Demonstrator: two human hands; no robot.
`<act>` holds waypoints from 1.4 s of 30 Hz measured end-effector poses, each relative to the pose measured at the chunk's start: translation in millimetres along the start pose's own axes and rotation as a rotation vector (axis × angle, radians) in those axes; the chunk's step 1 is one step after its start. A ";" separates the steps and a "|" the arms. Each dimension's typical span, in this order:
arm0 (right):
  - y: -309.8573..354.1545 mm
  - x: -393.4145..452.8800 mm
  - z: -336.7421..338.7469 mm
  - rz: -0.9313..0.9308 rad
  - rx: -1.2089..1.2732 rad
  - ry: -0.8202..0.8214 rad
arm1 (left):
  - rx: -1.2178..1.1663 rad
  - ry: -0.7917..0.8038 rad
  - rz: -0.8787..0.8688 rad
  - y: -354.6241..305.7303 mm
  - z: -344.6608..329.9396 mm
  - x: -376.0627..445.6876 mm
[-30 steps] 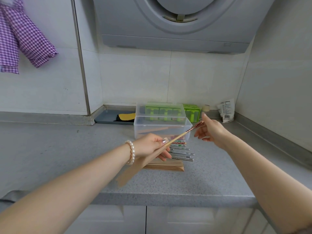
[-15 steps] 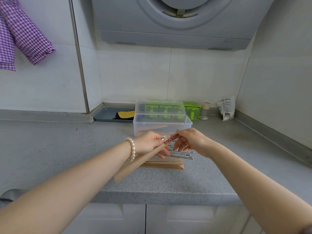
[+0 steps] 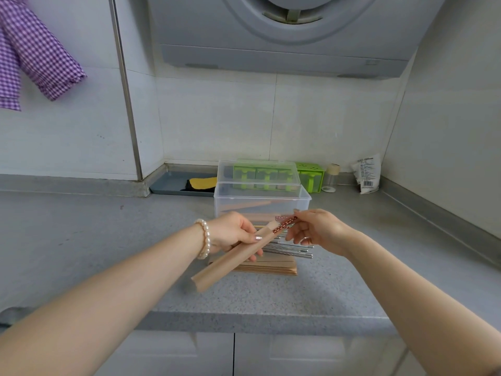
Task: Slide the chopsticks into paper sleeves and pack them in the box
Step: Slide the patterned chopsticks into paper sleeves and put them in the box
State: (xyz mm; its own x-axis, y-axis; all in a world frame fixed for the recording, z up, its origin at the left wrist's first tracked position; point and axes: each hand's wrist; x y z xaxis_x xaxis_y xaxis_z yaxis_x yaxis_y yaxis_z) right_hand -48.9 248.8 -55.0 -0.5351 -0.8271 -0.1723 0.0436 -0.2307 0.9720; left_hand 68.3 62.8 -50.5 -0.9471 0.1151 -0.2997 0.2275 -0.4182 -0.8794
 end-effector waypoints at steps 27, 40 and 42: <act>-44.4 105.9 57.1 -0.180 -0.896 -0.231 | 0.027 -0.085 0.106 42.9 46.9 36.1; -36.1 91.3 62.4 -0.073 -0.775 -0.252 | 0.091 -0.073 0.101 37.7 42.4 33.4; -17.7 72.5 65.3 -0.015 -0.661 -0.221 | 0.115 -0.079 0.106 35.3 41.4 30.6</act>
State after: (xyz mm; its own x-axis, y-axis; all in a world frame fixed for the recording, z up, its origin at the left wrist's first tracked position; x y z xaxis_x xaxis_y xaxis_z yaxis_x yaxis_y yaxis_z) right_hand -143.5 226.5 -74.3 -0.6958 -0.7137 -0.0804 0.5019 -0.5632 0.6564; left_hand 38.0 14.3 -75.4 -0.9349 -0.0042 -0.3548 0.3041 -0.5250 -0.7950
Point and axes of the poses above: each hand's wrist, its own x-axis towards the middle knuckle, its own z-axis out of the back of the hand, y = z × x, and after that the axes turned 11 degrees about y, right-handed
